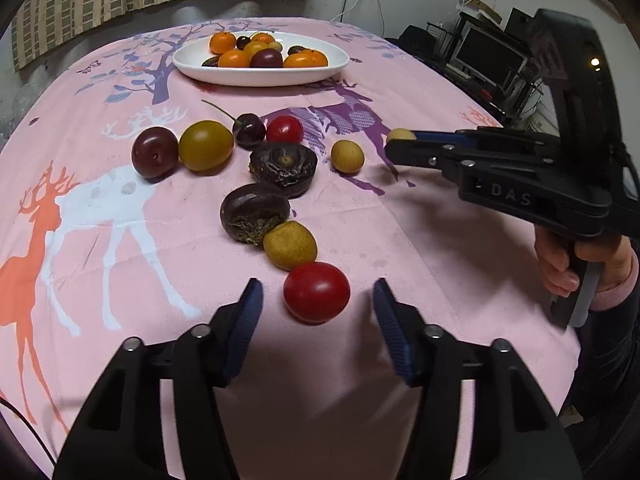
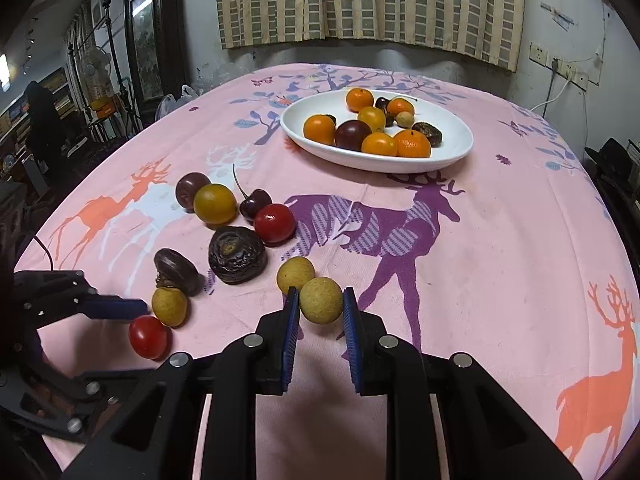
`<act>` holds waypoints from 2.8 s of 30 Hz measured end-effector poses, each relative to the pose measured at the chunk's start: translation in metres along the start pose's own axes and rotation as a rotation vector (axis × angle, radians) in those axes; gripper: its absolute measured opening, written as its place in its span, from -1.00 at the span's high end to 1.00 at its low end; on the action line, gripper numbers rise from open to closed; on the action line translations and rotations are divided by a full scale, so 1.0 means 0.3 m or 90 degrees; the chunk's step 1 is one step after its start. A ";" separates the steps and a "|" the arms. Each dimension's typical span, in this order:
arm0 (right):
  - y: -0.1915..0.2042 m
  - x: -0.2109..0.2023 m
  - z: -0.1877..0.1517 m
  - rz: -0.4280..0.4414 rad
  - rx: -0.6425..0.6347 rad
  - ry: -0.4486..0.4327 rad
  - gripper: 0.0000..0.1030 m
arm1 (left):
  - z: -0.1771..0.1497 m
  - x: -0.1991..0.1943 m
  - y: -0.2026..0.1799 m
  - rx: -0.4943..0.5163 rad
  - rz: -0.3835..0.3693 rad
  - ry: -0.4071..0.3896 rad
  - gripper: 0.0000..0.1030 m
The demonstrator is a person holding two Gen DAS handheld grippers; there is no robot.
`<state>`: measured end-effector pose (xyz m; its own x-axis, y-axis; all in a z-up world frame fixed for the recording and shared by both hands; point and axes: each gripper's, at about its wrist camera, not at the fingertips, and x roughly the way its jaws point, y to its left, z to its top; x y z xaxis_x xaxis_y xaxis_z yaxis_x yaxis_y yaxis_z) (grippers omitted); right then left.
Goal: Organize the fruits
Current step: 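Grasp a small yellow fruit with the right tool while the left tool grasps a red tomato, then release both fruits onto the white plate by opening both tools, then grasp a yellow pear-shaped fruit with the right tool while the left tool grasps a dark brown fruit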
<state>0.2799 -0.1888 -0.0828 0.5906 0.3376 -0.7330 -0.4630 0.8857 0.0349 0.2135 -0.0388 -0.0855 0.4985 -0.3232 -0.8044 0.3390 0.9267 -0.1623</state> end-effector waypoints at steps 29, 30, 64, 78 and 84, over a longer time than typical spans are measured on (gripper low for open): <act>-0.274 0.263 0.447 -0.042 0.109 -0.122 0.57 | 0.871 0.266 0.237 -0.011 0.047 -0.057 0.41; -0.282 0.283 0.453 -0.037 0.114 -0.122 0.57 | 0.890 0.289 0.247 -0.017 0.054 -0.056 0.40; 0.034 0.133 0.059 0.028 -0.021 0.054 0.13 | 0.212 -0.135 0.358 -0.218 0.174 -0.159 -0.91; 0.000 0.118 0.078 0.013 0.007 0.026 0.50 | 0.196 -0.077 0.267 -0.141 0.016 -0.081 -0.91; -0.030 0.108 0.087 0.006 0.033 0.017 0.50 | 0.158 0.015 0.163 -0.051 -0.027 0.002 -0.26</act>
<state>0.3205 -0.1775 -0.0892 0.5682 0.3385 -0.7500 -0.4337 0.8978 0.0766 0.2703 -0.0043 -0.0700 0.4823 -0.3626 -0.7974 0.2953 0.9243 -0.2418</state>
